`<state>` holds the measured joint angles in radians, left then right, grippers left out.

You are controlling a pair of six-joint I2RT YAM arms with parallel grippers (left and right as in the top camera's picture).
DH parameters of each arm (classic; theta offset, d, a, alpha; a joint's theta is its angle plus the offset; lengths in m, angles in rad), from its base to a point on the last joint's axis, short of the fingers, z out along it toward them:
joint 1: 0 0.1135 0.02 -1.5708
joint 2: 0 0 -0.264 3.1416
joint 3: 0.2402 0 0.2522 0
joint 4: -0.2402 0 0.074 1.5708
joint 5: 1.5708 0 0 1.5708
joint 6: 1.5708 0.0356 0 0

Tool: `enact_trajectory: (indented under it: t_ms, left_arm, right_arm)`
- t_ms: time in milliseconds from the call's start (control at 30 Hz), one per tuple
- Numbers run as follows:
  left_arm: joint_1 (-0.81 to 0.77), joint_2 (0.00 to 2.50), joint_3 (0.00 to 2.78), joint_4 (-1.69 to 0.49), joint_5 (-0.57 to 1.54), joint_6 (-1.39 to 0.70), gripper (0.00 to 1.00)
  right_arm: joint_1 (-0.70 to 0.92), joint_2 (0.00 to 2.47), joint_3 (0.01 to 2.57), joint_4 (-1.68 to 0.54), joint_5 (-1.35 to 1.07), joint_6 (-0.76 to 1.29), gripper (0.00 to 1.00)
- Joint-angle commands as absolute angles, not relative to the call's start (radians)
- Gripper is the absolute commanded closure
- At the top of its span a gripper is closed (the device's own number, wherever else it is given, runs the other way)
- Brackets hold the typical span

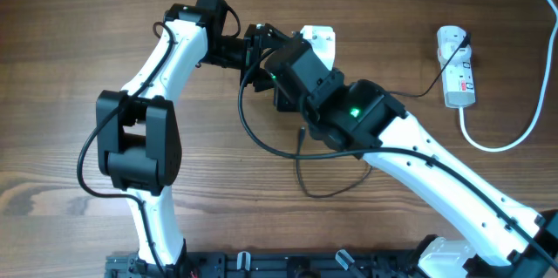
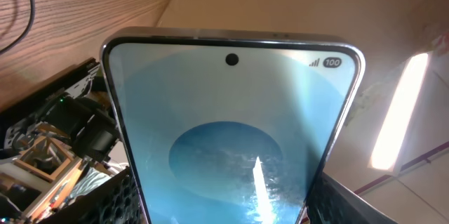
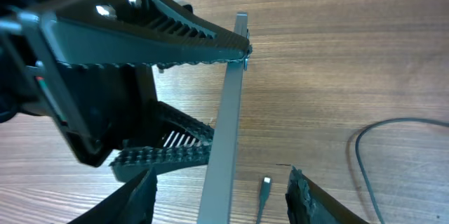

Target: Plug charger to phone and switch on socket

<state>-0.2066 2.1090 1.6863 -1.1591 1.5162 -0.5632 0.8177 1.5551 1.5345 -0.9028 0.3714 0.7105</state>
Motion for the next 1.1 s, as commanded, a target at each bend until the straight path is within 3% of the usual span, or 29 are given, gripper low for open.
enact_trajectory:
  t_ms: [0, 167, 267, 567, 800, 900, 1067]
  left_arm:
    - [-0.202, 2.064, 1.710, -1.156, 1.543, -0.559, 0.29]
    - [-0.202, 2.064, 1.710, -1.156, 1.520, -0.559, 0.29]
    - [-0.202, 2.064, 1.710, -1.155, 1.520, -0.563, 0.29]
    - [-0.200, 2.064, 1.710, -1.156, 1.521, -0.575, 0.29]
    - [-0.200, 2.064, 1.710, -1.156, 1.509, -0.592, 0.29]
    - [-0.200, 2.064, 1.710, -1.156, 1.509, -0.592, 0.28]
    - [-0.200, 2.064, 1.710, -1.156, 1.510, -0.593, 0.28]
  right_arm:
    - [0.822, 1.564, 1.556, -0.894, 0.459, 0.706, 0.41]
    - [0.822, 1.562, 1.568, -0.897, 0.468, 0.706, 0.42]
    - [0.822, 1.562, 1.587, -0.913, 0.434, 0.706, 0.52]
    - [0.822, 1.562, 1.586, -0.933, 0.406, 0.706, 0.51]
    - [0.822, 1.562, 1.585, -0.933, 0.410, 0.702, 0.56]
    - [0.822, 1.562, 1.585, -0.932, 0.410, 0.699, 0.64]
    - [0.822, 1.562, 1.585, -0.932, 0.409, 0.699, 0.66]
